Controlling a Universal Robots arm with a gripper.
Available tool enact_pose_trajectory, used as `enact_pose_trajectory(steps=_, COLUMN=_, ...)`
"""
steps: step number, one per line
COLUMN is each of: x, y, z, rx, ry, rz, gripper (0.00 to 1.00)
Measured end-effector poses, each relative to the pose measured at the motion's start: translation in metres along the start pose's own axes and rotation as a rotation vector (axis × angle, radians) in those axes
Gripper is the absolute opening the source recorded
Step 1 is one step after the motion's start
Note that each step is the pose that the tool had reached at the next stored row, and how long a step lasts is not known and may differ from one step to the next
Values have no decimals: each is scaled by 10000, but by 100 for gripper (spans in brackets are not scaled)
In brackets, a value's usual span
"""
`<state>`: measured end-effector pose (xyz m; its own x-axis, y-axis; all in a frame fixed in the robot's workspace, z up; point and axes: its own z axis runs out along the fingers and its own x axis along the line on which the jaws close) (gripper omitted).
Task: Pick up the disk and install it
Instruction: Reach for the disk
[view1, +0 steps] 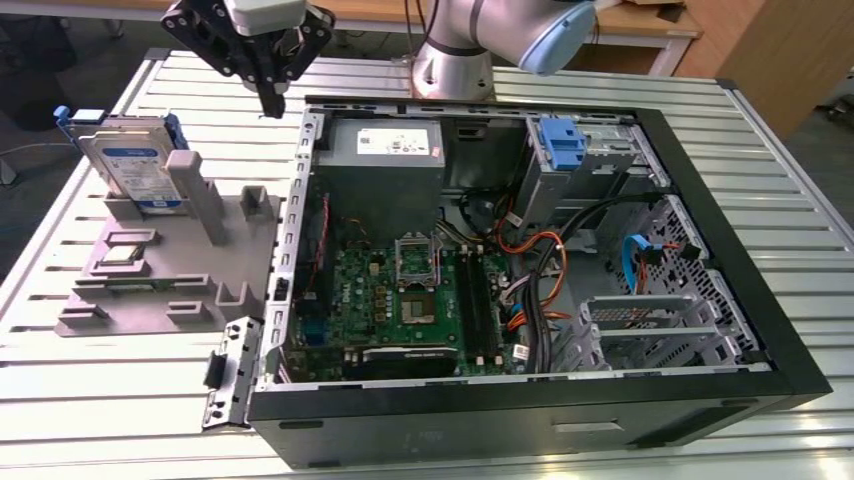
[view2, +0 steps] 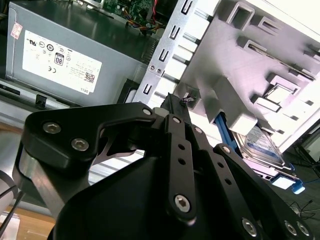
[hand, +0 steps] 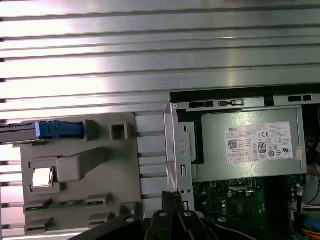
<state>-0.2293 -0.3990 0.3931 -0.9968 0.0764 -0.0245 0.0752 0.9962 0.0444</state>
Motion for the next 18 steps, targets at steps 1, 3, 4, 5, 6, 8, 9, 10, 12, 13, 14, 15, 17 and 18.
enact_pose_trajectory(steps=1, x=5, y=0, z=0, rx=0, ry=0, rz=-2, gripper=10)
enact_pose_trajectory(steps=3, x=21, y=-1, z=0, rx=0, ry=-2, rz=-1, gripper=10)
enact_pose_trajectory(steps=4, x=30, y=-2, z=0, rx=0, ry=-3, rz=-1, gripper=10)
enact_pose_trajectory(steps=5, x=41, y=-3, z=-1, rx=1, ry=-3, rz=-1, gripper=10)
enact_pose_trajectory(steps=6, x=53, y=-4, z=-1, rx=1, ry=-3, rz=-2, gripper=10)
enact_pose_trajectory(steps=8, x=79, y=-6, z=-1, rx=0, ry=-4, rz=-2, gripper=10)
enact_pose_trajectory(steps=9, x=94, y=-7, z=-1, rx=0, ry=-4, rz=-2, gripper=10)
enact_pose_trajectory(steps=10, x=109, y=-8, z=-1, rx=-1, ry=-5, rz=-2, gripper=10)
enact_pose_trajectory(steps=12, x=144, y=-11, z=-2, rx=0, ry=-7, rz=-1, gripper=10)
enact_pose_trajectory(steps=13, x=159, y=-12, z=-2, rx=0, ry=-9, rz=-1, gripper=10)
enact_pose_trajectory(steps=14, x=175, y=-13, z=-2, rx=-1, ry=-11, rz=-2, gripper=10)
enact_pose_trajectory(steps=15, x=191, y=-14, z=-3, rx=-1, ry=-12, rz=-2, gripper=10)
enact_pose_trajectory(steps=17, x=226, y=-17, z=-3, rx=-1, ry=-16, rz=-2, gripper=10)
enact_pose_trajectory(steps=18, x=244, y=-19, z=-4, rx=-1, ry=-18, rz=-2, gripper=10)
